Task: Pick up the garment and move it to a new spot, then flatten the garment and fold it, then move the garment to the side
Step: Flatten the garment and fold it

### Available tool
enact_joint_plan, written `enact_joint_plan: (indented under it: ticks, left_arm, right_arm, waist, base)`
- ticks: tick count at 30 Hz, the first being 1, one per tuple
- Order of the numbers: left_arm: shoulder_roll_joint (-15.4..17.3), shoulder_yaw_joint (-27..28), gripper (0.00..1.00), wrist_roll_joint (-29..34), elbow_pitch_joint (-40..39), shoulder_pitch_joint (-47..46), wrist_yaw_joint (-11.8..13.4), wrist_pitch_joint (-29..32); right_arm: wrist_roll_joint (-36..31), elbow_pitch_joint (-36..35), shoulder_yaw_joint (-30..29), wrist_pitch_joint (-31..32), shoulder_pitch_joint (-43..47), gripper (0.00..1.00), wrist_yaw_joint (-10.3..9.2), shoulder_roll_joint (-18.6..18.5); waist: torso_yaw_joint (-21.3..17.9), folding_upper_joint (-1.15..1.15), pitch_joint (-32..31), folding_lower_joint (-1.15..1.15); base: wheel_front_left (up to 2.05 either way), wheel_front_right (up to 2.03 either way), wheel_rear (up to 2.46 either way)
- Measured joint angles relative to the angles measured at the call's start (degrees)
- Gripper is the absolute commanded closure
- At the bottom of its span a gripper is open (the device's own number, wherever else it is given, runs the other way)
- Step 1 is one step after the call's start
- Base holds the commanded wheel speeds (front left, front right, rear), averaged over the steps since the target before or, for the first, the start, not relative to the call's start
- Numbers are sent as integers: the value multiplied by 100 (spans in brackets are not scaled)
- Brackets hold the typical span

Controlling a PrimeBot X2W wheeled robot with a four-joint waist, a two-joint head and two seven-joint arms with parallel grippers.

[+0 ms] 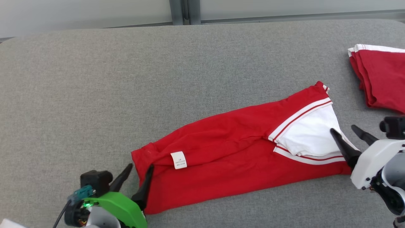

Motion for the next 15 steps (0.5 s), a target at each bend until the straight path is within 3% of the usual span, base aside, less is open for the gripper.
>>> enact_joint_plan:
  ticks: [4, 8, 12, 15]
  left_arm:
    - [21, 354, 0, 144, 38, 370, 385, -768]
    - [-114, 531, 0, 478, 27, 688, 676, -1292]
    - [-514, 756, 0, 853, -67, 719, 715, -1371]
    - [-835, 1026, 0, 1361, -247, 716, 557, -1388]
  right_arm:
    - [22, -169, -538, 105, 257, 0, -1, 64]
    - [-394, -93, -836, 497, 186, 0, -1, 194]
    - [-701, 209, -787, 917, -202, 0, -1, 326]
    - [-949, 559, -732, 1122, -509, 0, -1, 221]
  waist:
    - [34, 0, -46, 0]
    - [34, 0, 37, 0]
    - [89, 0, 198, 0]
    - [181, 0, 323, 0]
  base:
    - [0, 0, 0]
    - [0, 0, 0]
    - [0, 0, 0]
    - [0, 0, 0]
